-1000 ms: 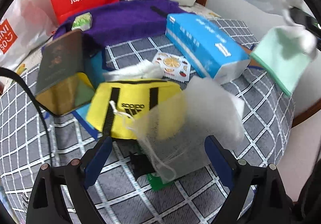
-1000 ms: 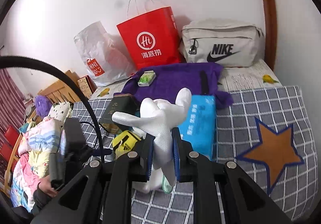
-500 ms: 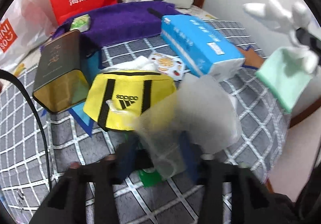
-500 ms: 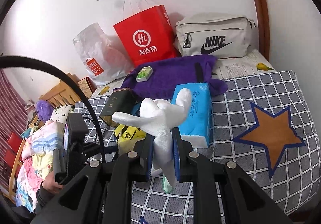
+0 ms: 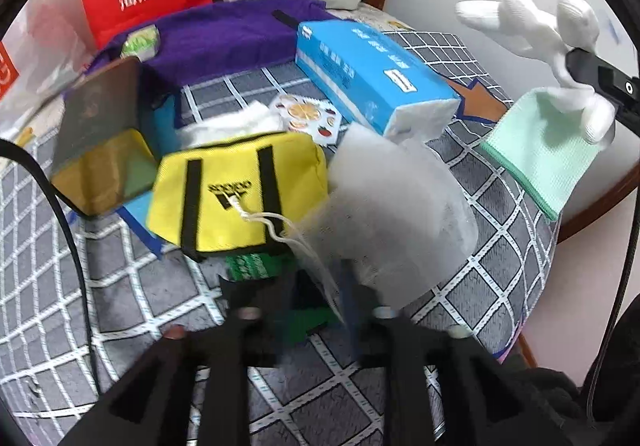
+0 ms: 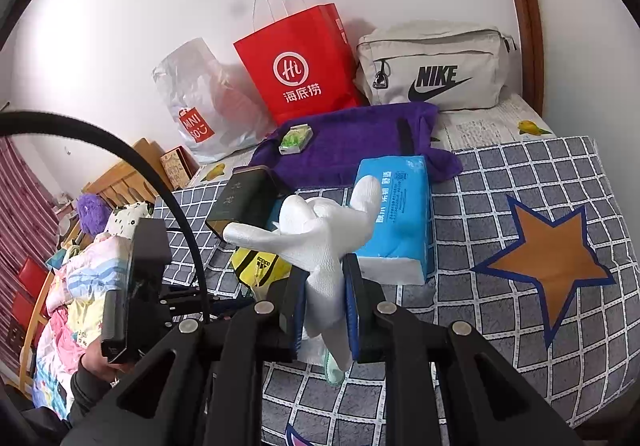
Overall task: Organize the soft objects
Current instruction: 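Grasp the white mesh drawstring bag with the left gripper while the right holds the gloves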
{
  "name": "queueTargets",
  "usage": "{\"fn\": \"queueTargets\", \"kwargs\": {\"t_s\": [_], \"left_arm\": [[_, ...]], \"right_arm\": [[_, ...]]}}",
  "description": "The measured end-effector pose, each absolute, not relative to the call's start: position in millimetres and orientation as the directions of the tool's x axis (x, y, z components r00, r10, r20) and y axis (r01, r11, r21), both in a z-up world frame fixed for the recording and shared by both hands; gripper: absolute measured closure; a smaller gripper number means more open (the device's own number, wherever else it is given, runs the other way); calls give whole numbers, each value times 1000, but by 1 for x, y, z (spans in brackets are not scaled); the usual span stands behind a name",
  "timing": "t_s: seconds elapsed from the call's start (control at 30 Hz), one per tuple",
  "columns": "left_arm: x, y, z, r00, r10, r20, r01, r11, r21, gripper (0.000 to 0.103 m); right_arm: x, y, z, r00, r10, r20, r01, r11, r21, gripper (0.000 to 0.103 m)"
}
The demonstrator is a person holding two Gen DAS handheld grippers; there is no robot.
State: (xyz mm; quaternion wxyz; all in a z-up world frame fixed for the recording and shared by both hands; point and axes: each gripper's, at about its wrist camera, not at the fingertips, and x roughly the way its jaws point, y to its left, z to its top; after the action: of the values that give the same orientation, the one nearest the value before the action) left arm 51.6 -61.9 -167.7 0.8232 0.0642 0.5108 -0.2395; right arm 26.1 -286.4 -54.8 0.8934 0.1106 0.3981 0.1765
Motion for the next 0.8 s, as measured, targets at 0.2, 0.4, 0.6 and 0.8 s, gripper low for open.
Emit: {"fn": "queueTargets", "kwargs": {"t_s": [0.2,0.4,0.6,0.8], "left_arm": [[60,-61,-173,365,-381,-849,429,878,-210,40],[60,-66,-177,347,-400,-849,454,863,-221,80],[55,-61,-171,336,-443,-831,462,846,-264,96],[46,-47,-150,375,-472,-798,462,841,-280,97]], "right_arm": [[26,-290,-58,618,395,-680,-212,916,340,85],[27,-289,-61,610,396,-687,-209,916,342,85],[32,-290,-67,600,396,-696,-203,916,346,85],[34,-288,-68,594,395,-701,-208,917,341,85]]}}
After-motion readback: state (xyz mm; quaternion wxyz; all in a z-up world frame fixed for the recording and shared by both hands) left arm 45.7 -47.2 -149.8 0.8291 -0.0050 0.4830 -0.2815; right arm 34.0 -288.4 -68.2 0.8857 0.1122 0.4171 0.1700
